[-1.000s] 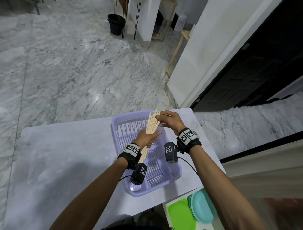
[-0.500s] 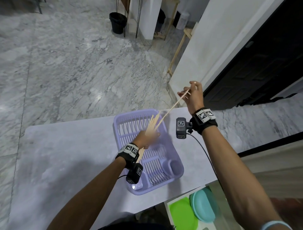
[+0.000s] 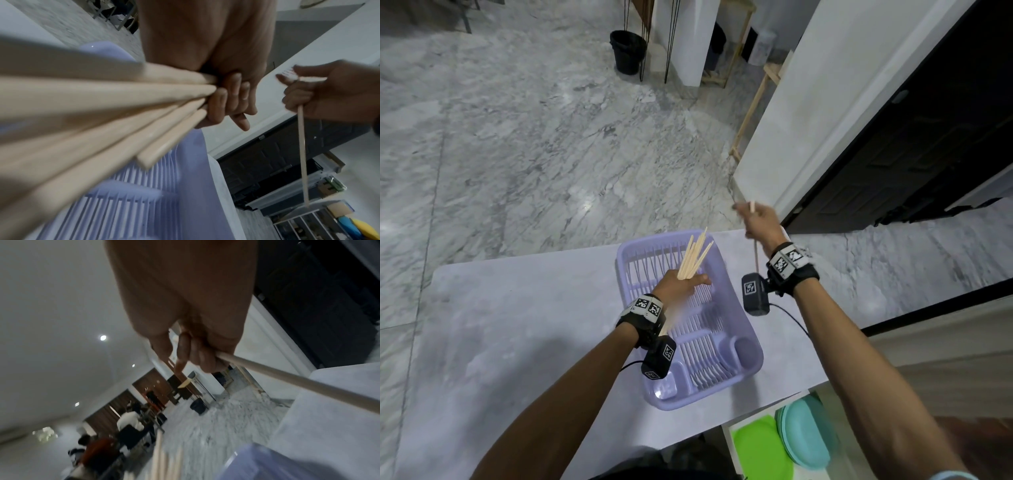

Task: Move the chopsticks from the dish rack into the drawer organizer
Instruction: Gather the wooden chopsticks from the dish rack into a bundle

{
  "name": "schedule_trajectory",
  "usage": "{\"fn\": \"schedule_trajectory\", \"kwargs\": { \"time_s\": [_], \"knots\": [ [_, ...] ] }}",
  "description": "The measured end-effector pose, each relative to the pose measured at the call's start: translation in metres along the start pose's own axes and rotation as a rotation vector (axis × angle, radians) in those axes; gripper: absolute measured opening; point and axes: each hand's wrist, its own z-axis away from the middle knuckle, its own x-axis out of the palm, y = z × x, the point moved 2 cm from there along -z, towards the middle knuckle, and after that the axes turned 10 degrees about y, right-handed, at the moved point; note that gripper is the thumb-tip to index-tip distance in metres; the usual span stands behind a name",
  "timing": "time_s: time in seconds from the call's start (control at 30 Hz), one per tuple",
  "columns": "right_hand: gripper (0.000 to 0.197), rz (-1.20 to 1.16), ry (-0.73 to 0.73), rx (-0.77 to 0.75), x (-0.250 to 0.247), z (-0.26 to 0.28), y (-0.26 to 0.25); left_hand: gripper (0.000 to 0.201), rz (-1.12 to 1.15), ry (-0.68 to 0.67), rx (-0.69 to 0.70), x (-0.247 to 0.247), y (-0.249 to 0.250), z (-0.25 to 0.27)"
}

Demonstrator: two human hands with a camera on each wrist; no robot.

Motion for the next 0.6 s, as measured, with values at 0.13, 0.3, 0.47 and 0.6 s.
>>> {"fn": "schedule_trajectory", "kwargs": {
  "time_s": [0.13, 0.3, 0.47, 0.6],
  "knots": [
    [0.014, 0.123, -0.291, 0.054, 0.025, 0.026, 0.031, 0.025, 0.046, -0.007, -0.006, 0.000, 0.005, -0.002],
    [0.010, 0.067, -0.355, 0.084, 0.033, 0.035, 0.039, 0.027, 0.047, -0.017, -0.013, 0.002, 0.007, -0.001],
    [0.025, 0.036, -0.352, 0.123, 0.033, 0.037, 0.035, 0.026, 0.048, -0.038, 0.010, 0.004, 0.007, 0.000],
    [0.019, 0.027, -0.349, 0.132, 0.036, 0.039, 0.036, 0.027, 0.051, -0.023, 0.036, 0.008, 0.010, 0.001]
  ]
}}
